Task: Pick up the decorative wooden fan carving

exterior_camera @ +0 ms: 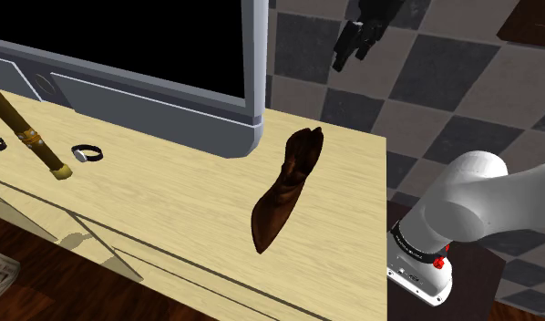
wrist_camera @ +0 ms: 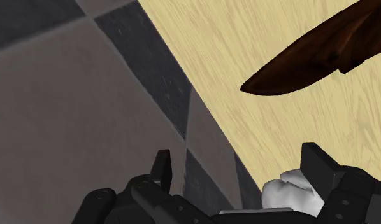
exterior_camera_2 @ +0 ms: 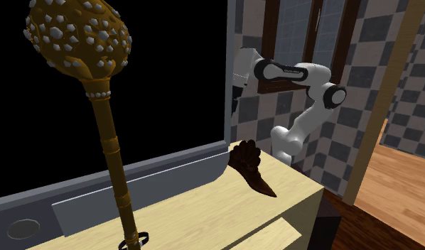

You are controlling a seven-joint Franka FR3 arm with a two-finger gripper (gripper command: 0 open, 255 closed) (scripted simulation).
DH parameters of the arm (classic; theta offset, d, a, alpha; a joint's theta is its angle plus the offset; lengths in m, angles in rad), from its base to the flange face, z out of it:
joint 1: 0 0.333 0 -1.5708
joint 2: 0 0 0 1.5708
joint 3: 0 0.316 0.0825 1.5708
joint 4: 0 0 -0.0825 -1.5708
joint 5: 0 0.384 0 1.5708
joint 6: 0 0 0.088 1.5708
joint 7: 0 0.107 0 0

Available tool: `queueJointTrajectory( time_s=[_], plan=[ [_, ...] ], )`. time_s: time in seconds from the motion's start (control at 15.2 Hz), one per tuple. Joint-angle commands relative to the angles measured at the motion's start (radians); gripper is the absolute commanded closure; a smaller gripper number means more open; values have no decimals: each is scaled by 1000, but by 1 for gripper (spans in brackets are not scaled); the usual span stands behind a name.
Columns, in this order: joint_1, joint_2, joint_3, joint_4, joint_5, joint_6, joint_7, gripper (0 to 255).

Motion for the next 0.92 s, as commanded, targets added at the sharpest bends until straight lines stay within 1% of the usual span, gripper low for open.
queueJointTrajectory(
  time_s=[0.0, 0.2, 0.4, 0.59, 0.86],
  plan=[
    [0, 0, 0, 0, 0, 0, 0, 0],
    [-38, -89, 99, -63, 39, -19, 202, 0],
    [-74, -154, 208, -96, 91, -45, 407, 0],
    [-113, -193, 324, -99, 153, -74, 614, 0],
    [-183, -203, 485, -58, 239, -113, 890, 0]
  ],
)
